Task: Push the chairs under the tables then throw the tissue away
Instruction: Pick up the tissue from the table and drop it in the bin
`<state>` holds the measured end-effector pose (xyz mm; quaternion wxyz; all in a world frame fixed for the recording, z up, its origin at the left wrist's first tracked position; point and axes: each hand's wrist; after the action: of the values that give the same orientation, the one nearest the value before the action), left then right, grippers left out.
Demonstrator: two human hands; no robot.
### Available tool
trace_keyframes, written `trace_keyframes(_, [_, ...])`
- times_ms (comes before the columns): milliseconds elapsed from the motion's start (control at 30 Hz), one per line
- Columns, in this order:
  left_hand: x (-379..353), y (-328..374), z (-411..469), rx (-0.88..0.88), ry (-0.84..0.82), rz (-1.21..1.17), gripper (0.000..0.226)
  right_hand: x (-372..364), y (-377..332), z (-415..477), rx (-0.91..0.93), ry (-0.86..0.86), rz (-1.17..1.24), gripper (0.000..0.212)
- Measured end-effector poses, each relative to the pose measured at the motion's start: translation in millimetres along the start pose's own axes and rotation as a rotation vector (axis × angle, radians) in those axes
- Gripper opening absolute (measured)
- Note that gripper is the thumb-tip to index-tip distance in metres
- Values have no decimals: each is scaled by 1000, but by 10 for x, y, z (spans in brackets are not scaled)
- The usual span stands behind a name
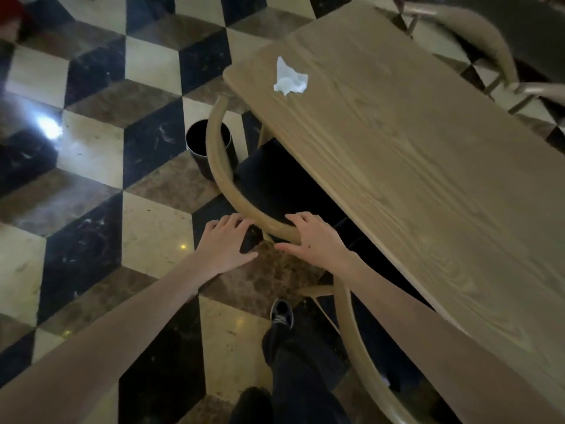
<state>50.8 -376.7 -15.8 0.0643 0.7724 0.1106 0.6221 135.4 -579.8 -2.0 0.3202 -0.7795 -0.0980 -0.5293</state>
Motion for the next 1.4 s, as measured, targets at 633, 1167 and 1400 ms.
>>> trace_keyframes(633, [1007, -1083, 3171, -112, 86, -164, 35, 494, 65, 2670, -377, 181, 13, 54])
trace_keyframes(1167, [969, -821, 4466, -73, -5, -392, 25, 331, -115, 3006, -552, 150, -24, 73])
trace_keyframes(1400, [1110, -939, 4545, -94, -31, -382, 21, 316, -101, 2985, -532, 100, -70, 76])
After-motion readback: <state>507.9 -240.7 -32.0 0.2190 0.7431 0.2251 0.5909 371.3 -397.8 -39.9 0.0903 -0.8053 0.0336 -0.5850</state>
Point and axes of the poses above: each hand's wrist, its own z-axis towards the middle knuckle, its own x-axis out of the back of the hand, y = z × x, and after that the axes turned 7 degrees about y, right-handed
